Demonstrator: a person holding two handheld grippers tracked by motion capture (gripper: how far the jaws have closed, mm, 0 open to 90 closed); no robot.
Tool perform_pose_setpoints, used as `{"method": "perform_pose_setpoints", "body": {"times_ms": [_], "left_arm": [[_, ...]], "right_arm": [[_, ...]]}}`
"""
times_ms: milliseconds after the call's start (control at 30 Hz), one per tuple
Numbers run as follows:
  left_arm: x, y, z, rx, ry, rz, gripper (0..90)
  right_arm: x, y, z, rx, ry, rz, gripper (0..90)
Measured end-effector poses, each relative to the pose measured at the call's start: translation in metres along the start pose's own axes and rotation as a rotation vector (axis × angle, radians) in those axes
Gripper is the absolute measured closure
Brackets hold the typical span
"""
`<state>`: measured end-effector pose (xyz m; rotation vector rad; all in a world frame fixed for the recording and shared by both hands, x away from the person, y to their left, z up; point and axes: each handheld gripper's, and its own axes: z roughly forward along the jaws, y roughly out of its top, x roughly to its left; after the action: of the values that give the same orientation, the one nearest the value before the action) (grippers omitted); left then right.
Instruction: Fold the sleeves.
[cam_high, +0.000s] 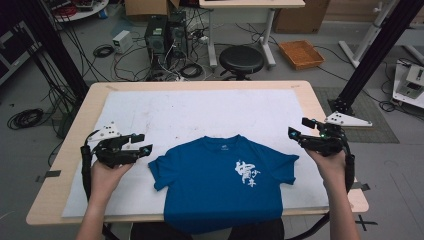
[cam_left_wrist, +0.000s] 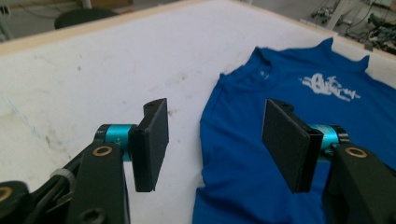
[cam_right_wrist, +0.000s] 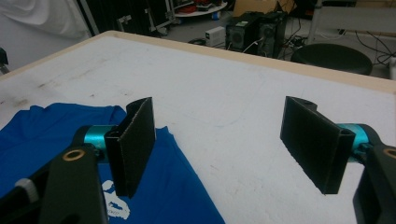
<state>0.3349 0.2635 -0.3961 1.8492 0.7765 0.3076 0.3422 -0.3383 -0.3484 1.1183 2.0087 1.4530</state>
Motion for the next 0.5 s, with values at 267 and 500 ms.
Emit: {"method": "perform_pose_setpoints", "body": {"times_ms": [267,500], "left_arm": [[0.006,-0.016,0.004,0.054,-0.001,-0.054,53.2],[0.005,-0.024,0.013,0.109,-0.015,-0.044,58.9]], "right_arm": [[0.003,0.003,0.003,-0.002,-0.004,-0.003,26.4],[0.003,0.003,0.001,-0.009,-0.007,-0.003,26.4]]}}
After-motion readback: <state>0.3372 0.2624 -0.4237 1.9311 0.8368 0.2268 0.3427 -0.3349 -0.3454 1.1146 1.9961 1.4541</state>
